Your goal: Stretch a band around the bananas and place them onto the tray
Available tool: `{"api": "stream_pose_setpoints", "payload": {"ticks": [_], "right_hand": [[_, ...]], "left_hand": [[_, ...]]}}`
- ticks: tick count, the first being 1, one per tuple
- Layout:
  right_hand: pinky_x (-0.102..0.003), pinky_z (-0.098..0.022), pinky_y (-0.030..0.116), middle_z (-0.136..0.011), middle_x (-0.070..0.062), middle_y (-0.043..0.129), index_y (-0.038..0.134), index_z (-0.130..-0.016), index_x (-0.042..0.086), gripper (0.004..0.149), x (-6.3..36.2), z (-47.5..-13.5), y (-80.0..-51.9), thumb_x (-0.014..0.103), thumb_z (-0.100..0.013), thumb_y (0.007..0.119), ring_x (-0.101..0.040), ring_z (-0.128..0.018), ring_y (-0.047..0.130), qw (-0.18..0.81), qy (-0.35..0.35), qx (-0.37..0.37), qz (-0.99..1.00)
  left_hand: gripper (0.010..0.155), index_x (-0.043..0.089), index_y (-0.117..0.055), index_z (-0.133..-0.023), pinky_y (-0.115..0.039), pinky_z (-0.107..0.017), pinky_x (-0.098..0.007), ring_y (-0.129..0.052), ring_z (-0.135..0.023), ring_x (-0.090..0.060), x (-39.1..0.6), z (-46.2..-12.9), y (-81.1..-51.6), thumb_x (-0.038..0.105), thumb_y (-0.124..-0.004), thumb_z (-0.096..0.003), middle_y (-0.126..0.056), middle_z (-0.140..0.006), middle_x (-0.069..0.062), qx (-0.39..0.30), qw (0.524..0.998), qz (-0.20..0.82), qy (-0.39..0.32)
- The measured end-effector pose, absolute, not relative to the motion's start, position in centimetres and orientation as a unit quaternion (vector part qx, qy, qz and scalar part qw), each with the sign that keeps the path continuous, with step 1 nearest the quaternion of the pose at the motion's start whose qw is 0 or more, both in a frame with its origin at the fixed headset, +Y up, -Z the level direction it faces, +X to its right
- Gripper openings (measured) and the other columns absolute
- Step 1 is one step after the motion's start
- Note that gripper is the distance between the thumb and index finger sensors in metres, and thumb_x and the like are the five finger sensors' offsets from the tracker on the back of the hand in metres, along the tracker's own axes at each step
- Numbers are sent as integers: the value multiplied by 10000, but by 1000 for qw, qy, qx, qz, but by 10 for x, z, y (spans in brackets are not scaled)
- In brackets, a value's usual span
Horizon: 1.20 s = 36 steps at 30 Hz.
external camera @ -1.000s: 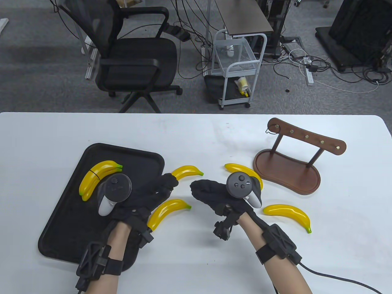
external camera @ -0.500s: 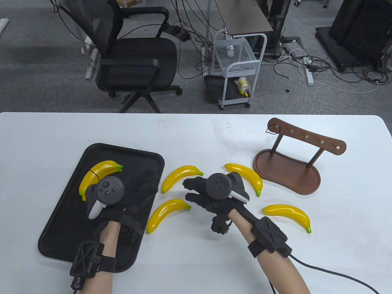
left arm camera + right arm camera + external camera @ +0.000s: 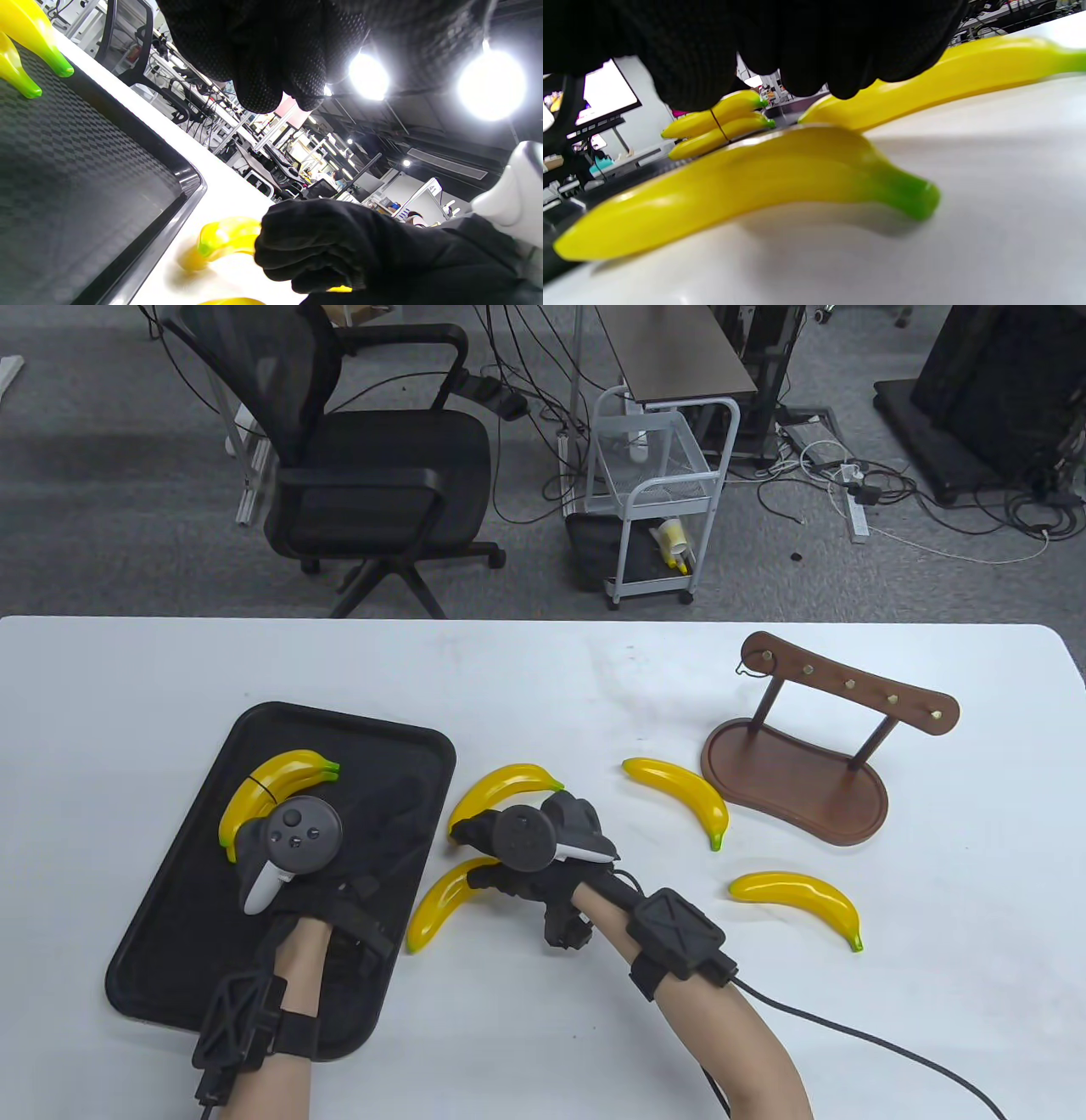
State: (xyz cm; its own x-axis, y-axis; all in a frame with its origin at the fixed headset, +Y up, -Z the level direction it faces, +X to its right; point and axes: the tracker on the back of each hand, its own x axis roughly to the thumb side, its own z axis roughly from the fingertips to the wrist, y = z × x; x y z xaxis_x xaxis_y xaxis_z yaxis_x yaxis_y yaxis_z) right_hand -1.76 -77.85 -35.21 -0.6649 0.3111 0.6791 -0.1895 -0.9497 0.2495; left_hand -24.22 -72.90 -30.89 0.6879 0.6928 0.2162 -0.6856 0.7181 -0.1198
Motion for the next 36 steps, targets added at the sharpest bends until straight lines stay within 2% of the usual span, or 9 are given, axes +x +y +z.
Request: {"api": "stream_pose_setpoints", "payload": {"ticks": [4,13,27,36], "right_hand": [[-531,-633,718,-1063,-93,703,597,-1059,188,676,-26,-349,-785,406,-473,855,-367,-932,766,101,63,397,910],[-523,-641,716,-1059,-77,708,613,-1049,208,669,-38,-344,-800,389,-460,874,-345,-930,776,72,75,415,904],[-501,-631,735,-1074,-42,677,580,-1051,235,684,-41,-342,-801,335,-453,898,-318,-911,788,38,76,428,900],[-477,-577,790,-1016,-66,762,639,-1022,204,686,-35,-342,-798,358,-423,936,-307,-826,875,43,65,430,900]], "left_hand": [[663,297,-581,-1066,-595,-834,-459,-786,-1049,-222,-243,-309,-729,573,-720,-480,-731,-1124,59,-14,918,378,-122],[654,295,-587,-1063,-596,-832,-462,-790,-1046,-223,-242,-309,-729,570,-713,-484,-738,-1119,59,-14,916,380,-125],[648,295,-592,-1061,-598,-831,-461,-793,-1043,-224,-242,-309,-729,569,-710,-486,-740,-1117,55,-16,914,386,-125],[648,294,-592,-1062,-599,-830,-463,-793,-1043,-226,-242,-309,-730,570,-708,-487,-741,-1118,54,-18,913,387,-126]]}}
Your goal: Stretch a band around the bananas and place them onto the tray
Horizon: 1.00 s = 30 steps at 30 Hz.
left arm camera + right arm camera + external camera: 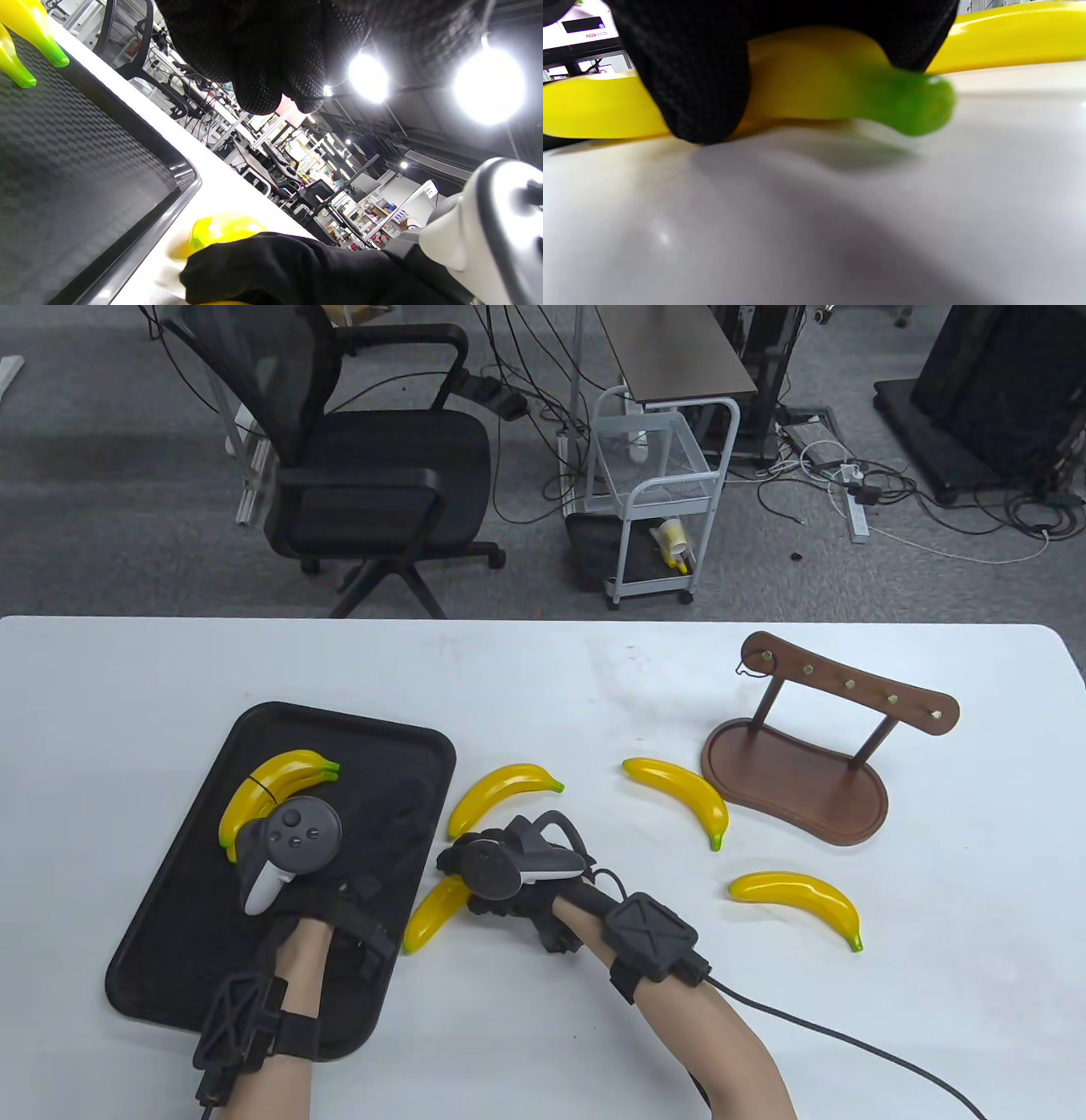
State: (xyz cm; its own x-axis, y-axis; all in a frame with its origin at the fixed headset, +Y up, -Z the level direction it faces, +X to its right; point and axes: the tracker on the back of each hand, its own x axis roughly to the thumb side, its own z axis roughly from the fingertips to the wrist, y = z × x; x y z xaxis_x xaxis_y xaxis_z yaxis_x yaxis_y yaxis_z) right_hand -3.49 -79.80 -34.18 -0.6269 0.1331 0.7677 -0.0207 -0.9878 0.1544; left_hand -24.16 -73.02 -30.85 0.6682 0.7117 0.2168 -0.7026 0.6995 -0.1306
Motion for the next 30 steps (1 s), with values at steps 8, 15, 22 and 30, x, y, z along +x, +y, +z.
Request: {"api": "stream_pose_setpoints", "payload": {"ticks": [8,15,22,30], "right_hand": [[-464,-549,811,-990,-118,783,660,-1018,161,688,-11,-343,-781,382,-424,931,-326,-790,897,66,46,408,909],[-442,-533,831,-979,-121,789,666,-1014,154,694,28,-344,-760,404,-422,930,-321,-766,913,76,19,374,924],[-434,-525,842,-980,-117,801,671,-1013,156,690,67,-348,-743,417,-427,925,-316,-759,925,93,-3,334,938],[-439,-530,834,-984,-122,793,661,-1018,151,693,102,-349,-729,416,-433,919,-320,-765,915,104,-20,300,948]], "left_hand": [[654,293,-590,-1063,-599,-830,-464,-792,-1045,-228,-241,-308,-731,575,-708,-485,-741,-1118,53,-20,911,391,-129],[653,292,-592,-1063,-598,-830,-466,-791,-1045,-230,-238,-308,-732,575,-709,-486,-742,-1118,53,-23,913,386,-133],[649,292,-593,-1062,-600,-829,-465,-793,-1044,-230,-236,-308,-733,573,-706,-488,-743,-1117,52,-25,914,383,-133],[651,290,-593,-1063,-600,-829,-465,-792,-1044,-229,-235,-308,-733,573,-707,-488,-742,-1117,52,-25,914,382,-136]]}}
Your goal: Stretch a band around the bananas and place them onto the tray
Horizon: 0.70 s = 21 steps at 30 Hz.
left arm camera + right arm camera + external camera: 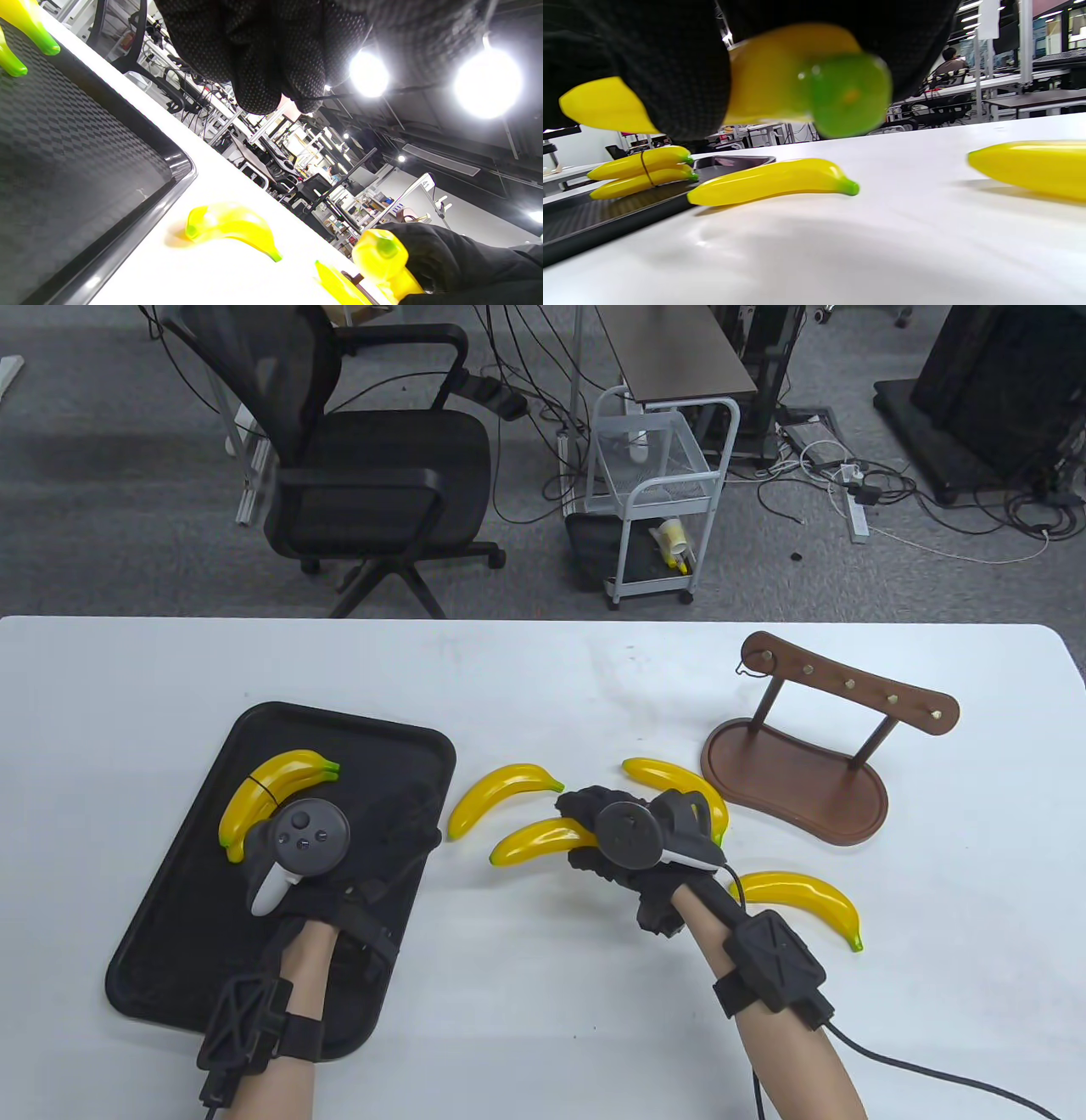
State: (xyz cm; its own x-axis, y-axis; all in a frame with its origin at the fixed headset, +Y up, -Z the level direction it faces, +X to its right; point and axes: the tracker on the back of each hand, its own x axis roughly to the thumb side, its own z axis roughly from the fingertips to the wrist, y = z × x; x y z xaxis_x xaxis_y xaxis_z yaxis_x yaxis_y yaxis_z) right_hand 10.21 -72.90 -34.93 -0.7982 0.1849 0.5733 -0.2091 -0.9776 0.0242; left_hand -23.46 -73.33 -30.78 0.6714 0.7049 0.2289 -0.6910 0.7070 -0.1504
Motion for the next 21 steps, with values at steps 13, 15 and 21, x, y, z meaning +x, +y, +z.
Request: {"api": "stream_pose_setpoints", "payload": {"ticks": [13,15,21], "right_hand": [[-450,-542,822,-995,-124,780,652,-1025,151,692,201,-339,-711,408,-439,915,-328,-781,897,96,-44,218,970],[-451,-544,820,-997,-123,776,650,-1026,152,692,218,-335,-710,406,-439,915,-328,-782,895,93,-48,203,974],[-457,-550,814,-1001,-124,770,646,-1028,153,691,272,-326,-718,399,-441,914,-332,-792,886,86,-45,150,984]], "left_hand": [[649,291,-593,-1062,-598,-829,-467,-790,-1045,-230,-231,-307,-734,573,-704,-489,-744,-1116,53,-28,915,378,-139],[647,292,-595,-1061,-599,-830,-465,-792,-1045,-229,-231,-307,-734,573,-704,-489,-744,-1115,55,-27,915,377,-140],[648,291,-594,-1061,-599,-830,-466,-792,-1045,-229,-230,-307,-734,572,-704,-488,-744,-1115,52,-27,915,377,-140]]}}
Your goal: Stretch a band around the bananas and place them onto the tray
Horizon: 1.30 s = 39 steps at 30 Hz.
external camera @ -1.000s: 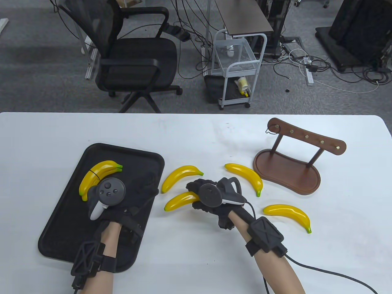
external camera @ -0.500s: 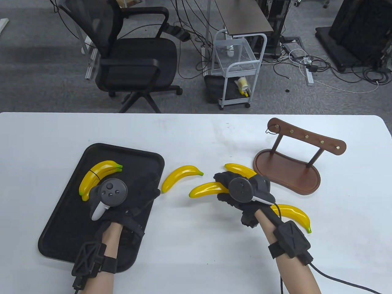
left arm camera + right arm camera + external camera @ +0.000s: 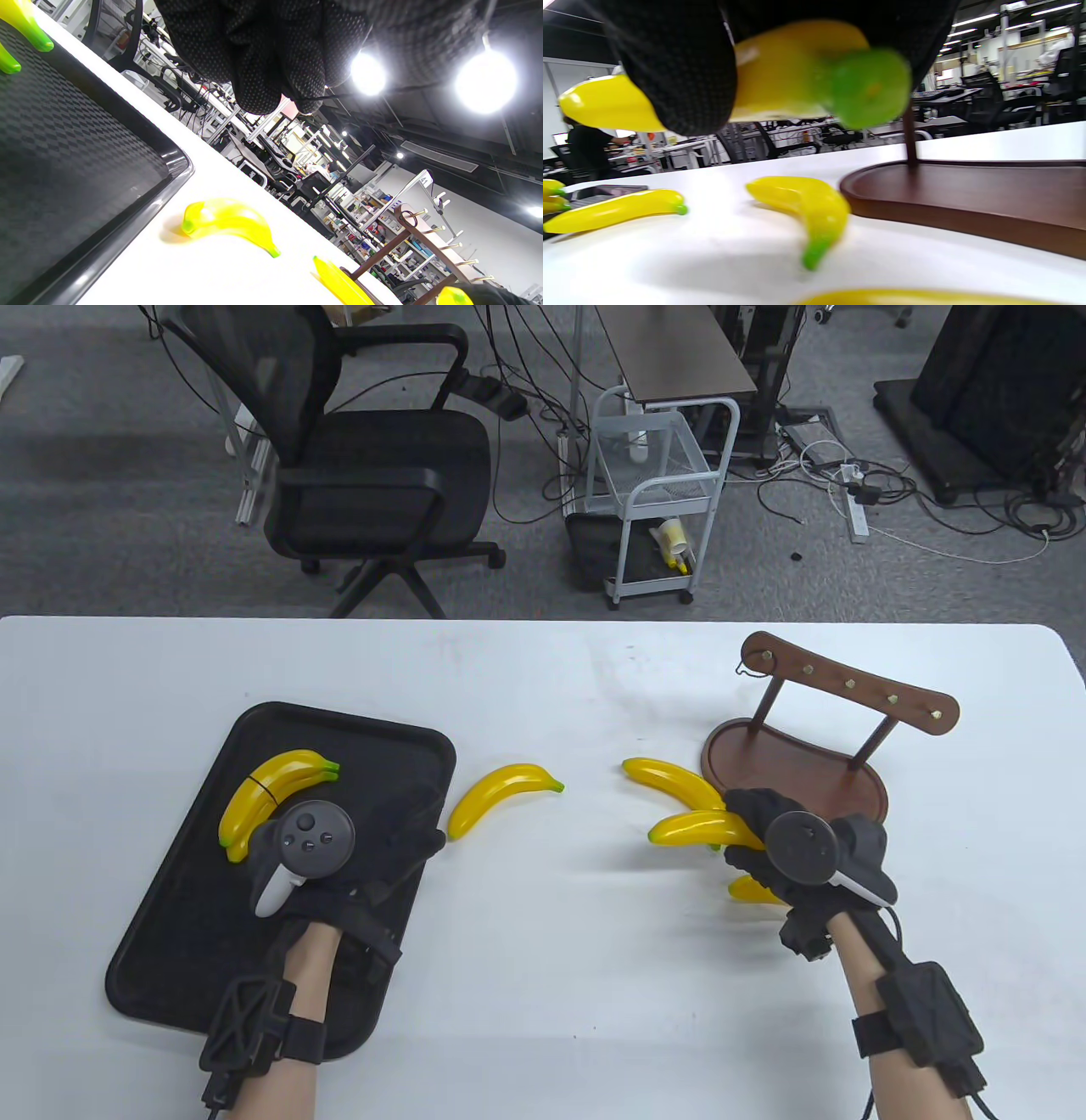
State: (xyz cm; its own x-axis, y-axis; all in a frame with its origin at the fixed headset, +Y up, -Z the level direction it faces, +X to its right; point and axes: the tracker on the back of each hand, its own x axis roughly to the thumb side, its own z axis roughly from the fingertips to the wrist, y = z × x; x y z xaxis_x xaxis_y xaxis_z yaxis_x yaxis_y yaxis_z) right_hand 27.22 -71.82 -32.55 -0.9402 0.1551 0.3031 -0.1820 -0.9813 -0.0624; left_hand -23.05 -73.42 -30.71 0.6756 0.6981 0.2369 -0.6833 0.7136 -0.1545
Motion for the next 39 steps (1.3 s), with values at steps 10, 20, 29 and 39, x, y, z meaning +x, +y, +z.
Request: {"api": "stream_pose_setpoints", "payload": {"ticks": [10,20,29,39], "right_hand": [[-454,-560,813,-1002,-118,766,643,-1028,158,691,326,-313,-743,396,-440,916,-327,-800,881,99,-21,94,990],[-464,-568,806,-1003,-123,758,646,-1029,157,689,349,-305,-764,389,-439,916,-333,-807,870,117,9,73,990],[-512,-608,763,-1033,-133,688,604,-1059,161,697,359,-308,-774,393,-463,883,-364,-849,814,156,44,69,984],[-513,-601,759,-1024,-91,676,497,-1067,190,756,355,-309,-785,437,-460,874,-368,-839,823,140,52,62,987]], "left_hand": [[648,291,-593,-1062,-598,-830,-466,-790,-1046,-229,-230,-307,-735,573,-703,-489,-742,-1118,50,-28,916,375,-140],[645,291,-596,-1061,-599,-829,-466,-791,-1042,-241,-230,-306,-735,571,-701,-490,-744,-1116,50,-28,916,375,-139],[642,292,-596,-1060,-598,-830,-466,-790,-1043,-240,-230,-307,-735,570,-700,-492,-744,-1116,52,-28,918,371,-139],[639,292,-597,-1059,-598,-829,-467,-791,-1043,-241,-230,-307,-735,569,-699,-492,-745,-1115,52,-28,918,371,-139]]}}
